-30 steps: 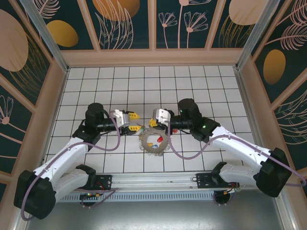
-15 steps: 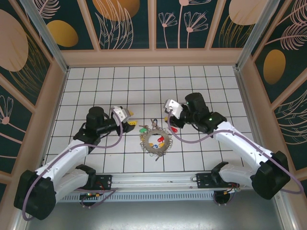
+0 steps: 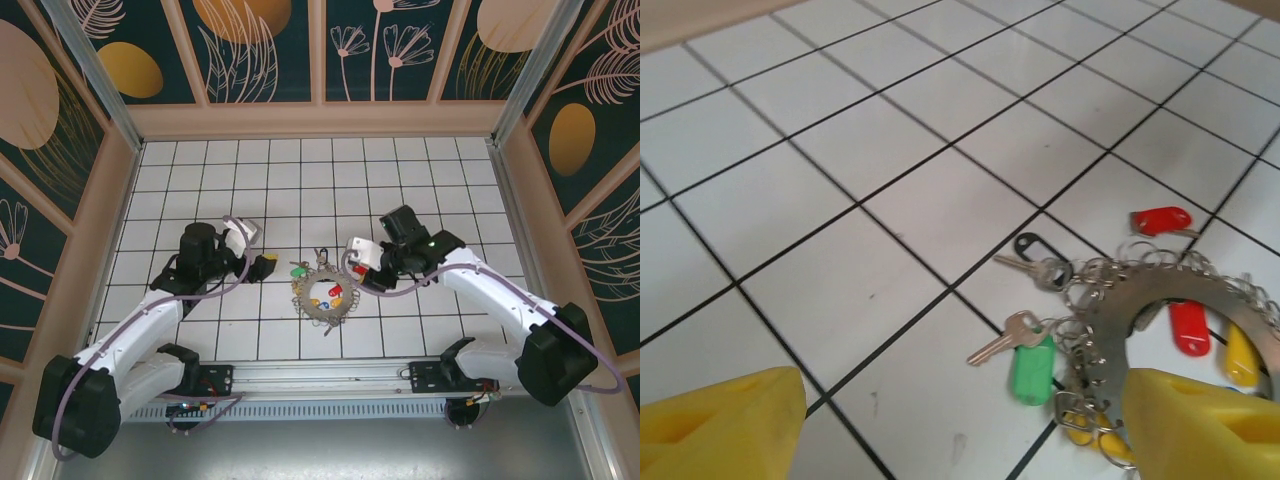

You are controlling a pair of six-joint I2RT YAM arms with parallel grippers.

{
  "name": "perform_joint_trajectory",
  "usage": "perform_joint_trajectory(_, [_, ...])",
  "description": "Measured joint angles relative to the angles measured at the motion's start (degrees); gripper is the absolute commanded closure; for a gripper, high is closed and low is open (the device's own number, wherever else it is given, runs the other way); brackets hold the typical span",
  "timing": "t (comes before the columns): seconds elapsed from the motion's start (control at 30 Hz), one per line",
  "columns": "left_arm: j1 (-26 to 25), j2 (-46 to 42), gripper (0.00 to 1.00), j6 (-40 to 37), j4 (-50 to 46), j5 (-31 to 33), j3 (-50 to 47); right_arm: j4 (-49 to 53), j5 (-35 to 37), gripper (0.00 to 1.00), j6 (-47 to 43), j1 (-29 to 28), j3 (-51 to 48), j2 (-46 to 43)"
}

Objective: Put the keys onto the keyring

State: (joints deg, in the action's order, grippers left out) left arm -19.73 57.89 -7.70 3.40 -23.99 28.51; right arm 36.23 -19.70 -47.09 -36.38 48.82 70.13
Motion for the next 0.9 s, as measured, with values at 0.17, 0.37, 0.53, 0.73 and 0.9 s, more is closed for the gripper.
perform_joint_trajectory(0.17, [0.39,0.42,0.19,2.45,0.11,3.13,-0.04,-0.20,0.13,0.52,-2.82,-3.06,-3.28,3.26])
perform_joint_trajectory(0.37, [0.39,0.70,0.20,3.85,0.63,3.85,-0.61,-4.87,-0.04,0.52,-3.61,-2.91,-6.49,2.67])
perform_joint_trajectory(0.53, [0.39,1.77,0.22,6.14,0.66,2.67,-0.61,-14.82,-0.35,0.52,-4.04,-1.66,-9.38,-0.55])
perform_joint_trajectory(0.73, [0.39,1.95,0.24,9.35,1.07,1.51,-0.61,-26.01,-1.31,0.44,3.80,3.69,-9.46,-0.17])
perform_joint_trajectory(0.9, [0.39,1.92,0.25,10.25,2.03,2.12,-1.20,-35.41,10.78,0.48,32.59,8.20,-6.51,-2.73])
